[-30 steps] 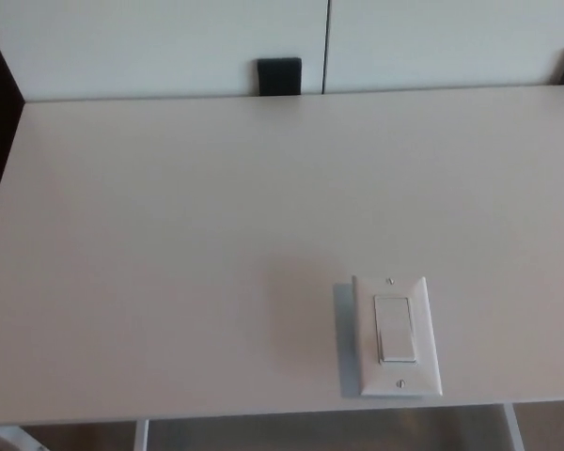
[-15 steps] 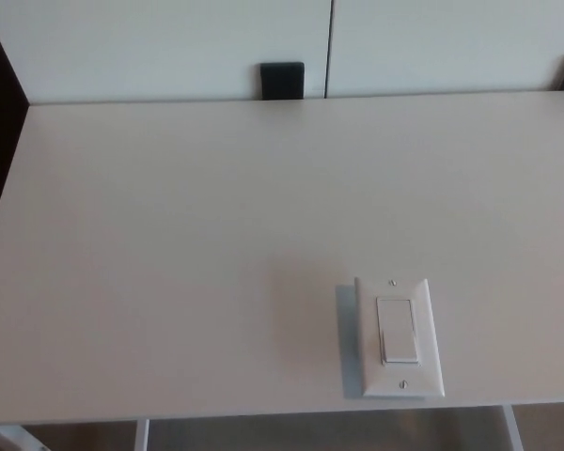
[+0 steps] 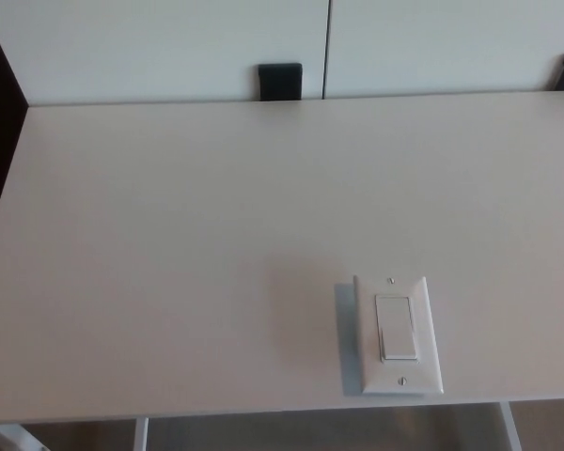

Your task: The robot walk towards a table in front and then clicks the light switch button using the right hand's index finger

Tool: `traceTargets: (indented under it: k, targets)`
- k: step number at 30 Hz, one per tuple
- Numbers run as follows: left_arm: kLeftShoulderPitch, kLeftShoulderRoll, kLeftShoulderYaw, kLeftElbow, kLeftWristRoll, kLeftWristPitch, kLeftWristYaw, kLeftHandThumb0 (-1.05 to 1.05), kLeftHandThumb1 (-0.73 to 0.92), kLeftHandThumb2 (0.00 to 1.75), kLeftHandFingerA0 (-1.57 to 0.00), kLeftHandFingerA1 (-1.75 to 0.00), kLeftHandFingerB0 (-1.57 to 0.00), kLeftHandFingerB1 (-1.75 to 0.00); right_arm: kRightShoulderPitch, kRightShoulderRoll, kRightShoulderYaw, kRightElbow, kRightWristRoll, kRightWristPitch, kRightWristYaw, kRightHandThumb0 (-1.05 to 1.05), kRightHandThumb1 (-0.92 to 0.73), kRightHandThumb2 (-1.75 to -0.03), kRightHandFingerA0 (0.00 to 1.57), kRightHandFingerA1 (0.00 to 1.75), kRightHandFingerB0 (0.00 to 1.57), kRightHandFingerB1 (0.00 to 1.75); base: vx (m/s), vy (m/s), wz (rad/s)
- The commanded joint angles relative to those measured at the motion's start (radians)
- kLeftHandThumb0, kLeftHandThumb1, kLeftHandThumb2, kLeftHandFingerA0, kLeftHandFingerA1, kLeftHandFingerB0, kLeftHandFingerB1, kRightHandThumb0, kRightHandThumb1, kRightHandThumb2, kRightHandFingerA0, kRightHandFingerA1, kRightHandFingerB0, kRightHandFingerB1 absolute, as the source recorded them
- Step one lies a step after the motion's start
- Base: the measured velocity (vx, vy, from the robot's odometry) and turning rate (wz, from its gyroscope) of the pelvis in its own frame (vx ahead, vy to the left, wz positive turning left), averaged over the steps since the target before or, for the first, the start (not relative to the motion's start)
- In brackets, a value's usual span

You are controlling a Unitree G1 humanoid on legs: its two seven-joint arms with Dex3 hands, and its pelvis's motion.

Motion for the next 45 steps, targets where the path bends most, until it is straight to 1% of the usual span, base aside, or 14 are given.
traceTargets:
  k: [1, 9, 10, 19, 20, 25, 26, 34, 36, 37, 39, 40, 41, 45]
  targets:
    - [-0.001, 0.013, 0.016, 0.001, -0.003, 0.031, 0.01, -0.28, 0.6, 0.58, -0.45, -0.41, -0.38, -0.35, 0.112, -0.02, -0.118, -0.227, 0.191, -0.087, 0.053, -0.7, -0.57, -0.58, 0.81, 0.46, 0.64, 0.42, 0.0, 0.0, 0.0]
    - [0.009, 0.018, 0.013, 0.001, 0.006, 0.009, 0.008, -0.3, 0.6, 0.58, -0.44, -0.4, -0.38, -0.36, -0.095, 0.155, -0.182, -0.312, -0.012, -0.079, -0.061, -0.75, -0.64, -0.6, 0.63, 0.55, 0.55, 0.41, 0.0, 0.0, 0.0]
    - [0.012, 0.018, 0.012, -0.003, 0.006, 0.009, 0.007, -0.29, 0.6, 0.58, -0.44, -0.4, -0.38, -0.36, -0.128, 0.17, -0.183, -0.323, -0.075, -0.056, -0.069, -0.81, -0.53, -0.77, 0.54, 0.61, 0.49, 0.5, 0.0, 0.0, 0.0]
    - [0.019, 0.024, 0.0, -0.025, 0.008, 0.013, -0.008, -0.32, 0.6, 0.58, -0.46, -0.4, -0.37, -0.35, -0.449, 0.259, -0.11, -0.208, -0.438, -0.031, -0.131, -0.74, -0.69, -0.61, 0.39, 0.52, 0.43, 0.4, 0.0, 0.0, 0.0]
    - [0.023, 0.024, -0.004, -0.032, 0.006, 0.017, -0.014, -0.32, 0.6, 0.58, -0.46, -0.41, -0.37, -0.35, -0.473, 0.261, -0.107, -0.2, -0.471, -0.017, -0.133, -0.79, -0.58, -0.97, 0.37, 0.61, 0.34, 0.5, 0.0, 0.0, 0.0]
    - [0.044, 0.02, -0.018, -0.056, 0.0, 0.015, -0.026, -0.31, 0.59, 0.58, -0.46, -0.41, -0.39, -0.36, -0.537, 0.265, -0.078, -0.151, -0.552, 0.024, -0.134, -0.79, -0.58, -0.96, 0.36, 0.61, 0.34, 0.49, 0.0, 0.0, 0.0]
    - [0.051, 0.022, -0.026, -0.067, 0.007, 0.019, -0.024, -0.31, 0.6, 0.58, -0.48, -0.41, -0.39, -0.35, -0.558, 0.267, -0.07, -0.134, -0.591, 0.036, -0.14, -0.74, -0.68, -0.61, 0.37, 0.55, 0.41, 0.39, 0.0, 0.0, 0.0]
    - [0.077, 0.023, -0.039, -0.086, 0.018, 0.017, -0.015, -0.3, 0.6, 0.58, -0.46, -0.4, -0.37, -0.35, -0.639, 0.262, -0.013, -0.035, -0.781, 0.103, -0.169, -0.76, -0.67, -0.6, 0.35, 0.53, 0.4, 0.41, 0.0, 0.0, 0.0]
    - [0.079, 0.023, -0.041, -0.08, 0.016, 0.01, -0.019, -0.31, 0.61, 0.59, -0.45, -0.4, -0.37, -0.35, -0.662, 0.254, 0.012, 0.011, -0.814, 0.119, -0.172, -0.76, -0.66, -0.6, 0.37, 0.52, 0.41, 0.4, 0.0, 0.0, 0.0]
    - [0.079, 0.025, -0.041, -0.08, 0.017, 0.009, -0.019, -0.32, 0.61, 0.59, -0.45, -0.4, -0.37, -0.35, -0.672, 0.25, 0.024, 0.03, -0.825, 0.122, -0.176, -0.81, -0.53, -0.78, 0.35, 0.55, 0.37, 0.45, 0.0, 0.0, 0.0]
    - [0.079, 0.024, -0.041, -0.078, 0.015, 0.009, -0.019, -0.32, 0.6, 0.59, -0.45, -0.4, -0.37, -0.35, -0.677, 0.246, 0.035, 0.044, -0.839, 0.126, -0.181, -0.77, -0.67, -0.61, 0.37, 0.5, 0.41, 0.39, 0.0, 0.0, 0.0]
    - [0.077, 0.024, -0.041, -0.075, 0.015, 0.009, -0.017, -0.32, 0.61, 0.58, -0.45, -0.4, -0.38, -0.35, -0.691, 0.245, 0.057, 0.079, -0.855, 0.12, -0.2, -0.83, -0.57, -0.96, 0.38, 0.57, 0.37, 0.48, 0.0, 0.0, 0.0]
    - [0.076, 0.024, -0.04, -0.075, 0.015, 0.009, -0.017, -0.31, 0.61, 0.58, -0.45, -0.4, -0.38, -0.35, -0.697, 0.244, 0.064, 0.089, -0.862, 0.121, -0.206, -0.81, -0.65, -0.63, 0.39, 0.5, 0.43, 0.39, 0.0, 0.0, 0.0]
    - [0.075, 0.025, -0.037, -0.075, 0.012, 0.008, -0.015, -0.32, 0.61, 0.58, -0.46, -0.4, -0.38, -0.35, -0.721, 0.243, 0.107, 0.123, -0.912, 0.136, -0.222, -0.78, -0.67, -0.61, 0.41, 0.49, 0.47, 0.39, 0.0, 0.0, 0.0]
